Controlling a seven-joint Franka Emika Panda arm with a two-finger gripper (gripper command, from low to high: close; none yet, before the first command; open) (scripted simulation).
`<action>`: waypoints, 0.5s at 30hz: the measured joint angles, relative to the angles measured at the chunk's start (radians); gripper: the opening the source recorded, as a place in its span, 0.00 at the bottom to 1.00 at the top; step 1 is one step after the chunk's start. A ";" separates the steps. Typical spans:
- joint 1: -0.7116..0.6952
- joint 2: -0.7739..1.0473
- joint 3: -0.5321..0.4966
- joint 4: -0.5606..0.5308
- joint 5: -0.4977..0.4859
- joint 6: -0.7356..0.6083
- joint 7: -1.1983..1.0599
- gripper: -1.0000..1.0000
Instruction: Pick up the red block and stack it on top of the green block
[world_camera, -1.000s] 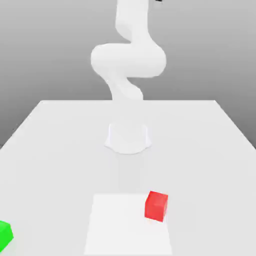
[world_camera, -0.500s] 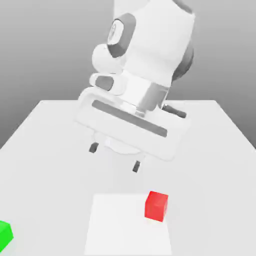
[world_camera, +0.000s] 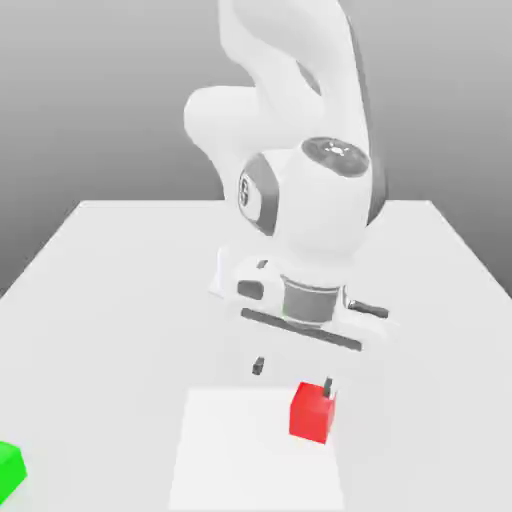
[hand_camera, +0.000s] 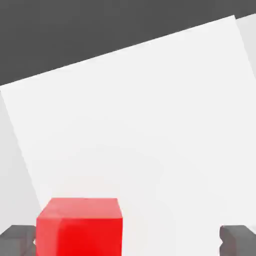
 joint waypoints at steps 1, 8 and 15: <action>0.015 -0.003 0.006 -0.009 0.052 0.015 -0.027 0.50; 0.025 0.082 -0.033 0.001 0.001 0.106 0.020 0.50; 0.140 0.220 -0.196 0.024 -0.209 0.202 0.174 0.50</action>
